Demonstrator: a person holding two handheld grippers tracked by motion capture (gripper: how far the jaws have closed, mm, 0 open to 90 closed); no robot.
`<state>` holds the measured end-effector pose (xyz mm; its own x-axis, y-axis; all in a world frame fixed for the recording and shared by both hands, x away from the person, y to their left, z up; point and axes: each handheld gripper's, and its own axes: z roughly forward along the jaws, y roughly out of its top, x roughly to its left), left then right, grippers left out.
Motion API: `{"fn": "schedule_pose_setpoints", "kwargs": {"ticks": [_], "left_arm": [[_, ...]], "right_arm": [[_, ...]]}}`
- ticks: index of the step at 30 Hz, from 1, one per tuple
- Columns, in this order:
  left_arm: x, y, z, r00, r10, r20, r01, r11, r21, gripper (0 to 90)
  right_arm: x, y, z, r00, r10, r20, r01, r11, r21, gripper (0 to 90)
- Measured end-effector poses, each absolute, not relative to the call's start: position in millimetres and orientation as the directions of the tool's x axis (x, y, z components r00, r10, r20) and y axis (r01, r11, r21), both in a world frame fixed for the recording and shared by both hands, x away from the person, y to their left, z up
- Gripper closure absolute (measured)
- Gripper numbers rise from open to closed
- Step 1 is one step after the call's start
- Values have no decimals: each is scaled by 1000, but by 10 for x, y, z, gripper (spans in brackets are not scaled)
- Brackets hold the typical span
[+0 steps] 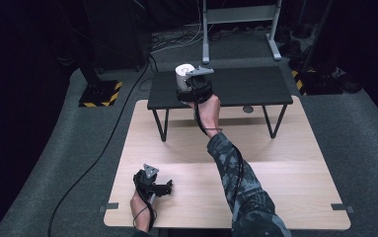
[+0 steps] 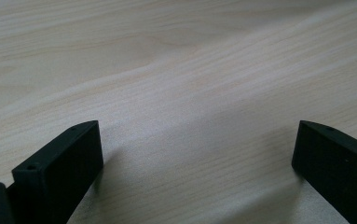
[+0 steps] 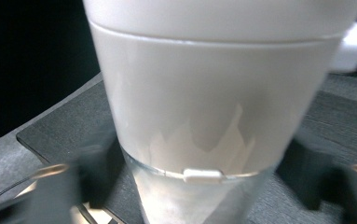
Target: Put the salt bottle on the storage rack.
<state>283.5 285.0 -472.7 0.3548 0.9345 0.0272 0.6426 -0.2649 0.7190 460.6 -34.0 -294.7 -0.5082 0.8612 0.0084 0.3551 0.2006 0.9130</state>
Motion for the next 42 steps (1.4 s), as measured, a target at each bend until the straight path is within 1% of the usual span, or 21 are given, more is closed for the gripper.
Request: {"fn": "schedule_pose_setpoints", "kwargs": {"ticks": [1, 4, 7, 10, 13, 18, 20, 21, 22, 24, 27, 31, 42], "left_arm": [[2836, 2851, -4723, 358, 933, 31, 642, -270, 717, 13], [2833, 2848, -4724, 357, 933, 32, 641, -270, 718, 13], [2835, 2849, -4721, 360, 932, 36, 641, -275, 717, 13], [2834, 2847, -4721, 358, 933, 36, 641, -274, 717, 13], [2835, 2846, -4725, 355, 934, 33, 642, -269, 718, 12], [2839, 2847, -4725, 353, 935, 30, 644, -266, 718, 12], [2839, 2846, -4726, 350, 936, 28, 645, -263, 718, 11], [2838, 2844, -4725, 351, 936, 31, 644, -265, 718, 11], [2833, 2837, -4726, 350, 936, 34, 643, -266, 718, 11], [2831, 2832, -4726, 349, 936, 37, 641, -268, 719, 10], [2825, 2825, -4727, 350, 936, 44, 639, -273, 720, 10], [2821, 2819, -4731, 347, 937, 41, 638, -269, 721, 10], [2811, 2804, -4732, 345, 938, 48, 636, -271, 722, 9]], "right_arm": [[4591, -351, -2935, -508, 861, 2, 360, 211, 909, 4], [4532, -492, -2917, -531, 848, -3, 381, 242, 892, 0], [4443, -600, -2938, -523, 852, -11, 391, 251, 885, 0], [4246, -867, -3022, -503, 864, -20, 404, 255, 878, 0], [4048, -1120, -3140, -476, 879, -24, 439, 261, 860, 0], [3624, -1588, -3484, -394, 918, -41, 523, 261, 811, 0], [3494, -1723, -3596, -362, 931, -39, 553, 248, 796, 0], [3320, -1907, -3746, -319, 947, -29, 593, 224, 773, 0], [3320, -1907, -3746, -319, 947, -29, 593, 224, 773, 0], [3146, -2108, -3912, -274, 962, -13, 636, 191, 748, 0], [2952, -2344, -4138, -227, 974, 3, 671, 154, 725, 0], [2747, -2619, -4408, -159, 986, 47, 691, 77, 719, 0], [2564, -2833, -4695, -99, 989, 109, 696, -9, 718, 0]]}}
